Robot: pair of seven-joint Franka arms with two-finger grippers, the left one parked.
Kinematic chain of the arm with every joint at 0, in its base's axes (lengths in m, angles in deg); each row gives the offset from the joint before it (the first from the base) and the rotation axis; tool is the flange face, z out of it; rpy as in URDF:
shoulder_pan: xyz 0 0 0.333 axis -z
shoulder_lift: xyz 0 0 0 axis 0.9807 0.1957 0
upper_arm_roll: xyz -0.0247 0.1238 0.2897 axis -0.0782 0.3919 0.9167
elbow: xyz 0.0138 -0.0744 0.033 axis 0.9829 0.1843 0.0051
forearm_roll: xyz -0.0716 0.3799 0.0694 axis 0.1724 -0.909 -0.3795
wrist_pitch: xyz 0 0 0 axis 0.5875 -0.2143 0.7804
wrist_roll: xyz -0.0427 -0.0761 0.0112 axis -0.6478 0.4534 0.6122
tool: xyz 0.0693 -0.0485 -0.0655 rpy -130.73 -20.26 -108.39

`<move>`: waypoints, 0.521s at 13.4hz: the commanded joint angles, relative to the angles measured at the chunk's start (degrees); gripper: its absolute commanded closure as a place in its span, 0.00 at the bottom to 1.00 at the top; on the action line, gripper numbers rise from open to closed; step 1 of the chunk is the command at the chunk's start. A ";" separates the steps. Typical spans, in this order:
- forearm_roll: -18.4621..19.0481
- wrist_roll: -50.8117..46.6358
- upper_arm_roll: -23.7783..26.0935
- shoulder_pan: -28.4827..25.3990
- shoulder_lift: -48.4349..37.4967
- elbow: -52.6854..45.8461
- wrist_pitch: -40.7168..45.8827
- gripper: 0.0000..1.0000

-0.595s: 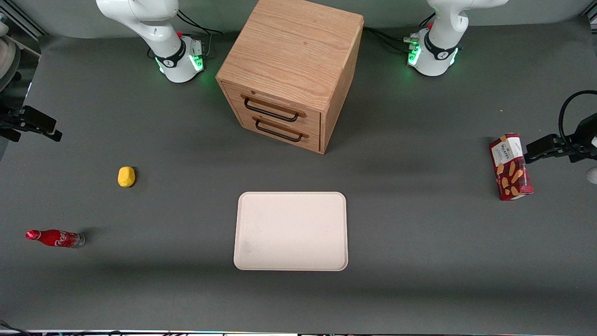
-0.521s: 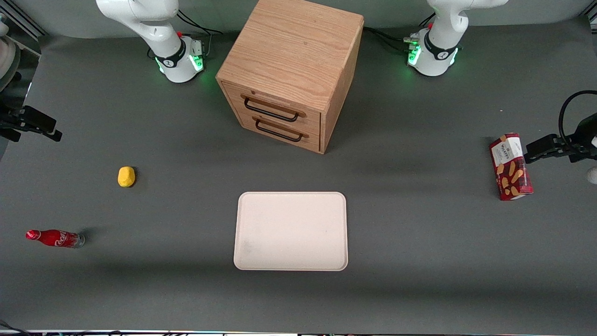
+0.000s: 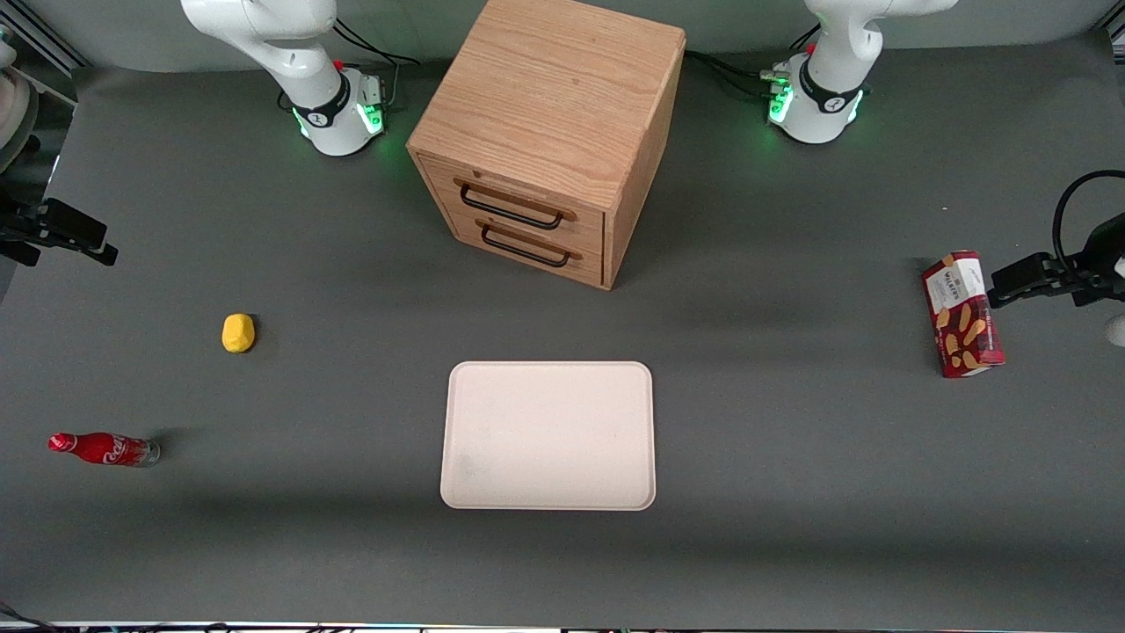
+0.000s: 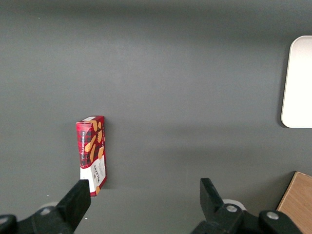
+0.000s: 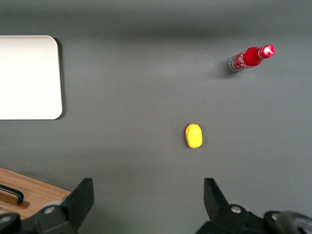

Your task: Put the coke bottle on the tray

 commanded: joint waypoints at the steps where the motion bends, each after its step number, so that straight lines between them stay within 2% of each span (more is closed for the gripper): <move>1: -0.50 0.37 -0.81 -0.79 -1.12 0.97 0.05 0.00; 7: -0.50 0.36 -0.81 -0.70 -0.95 0.71 2.51 0.00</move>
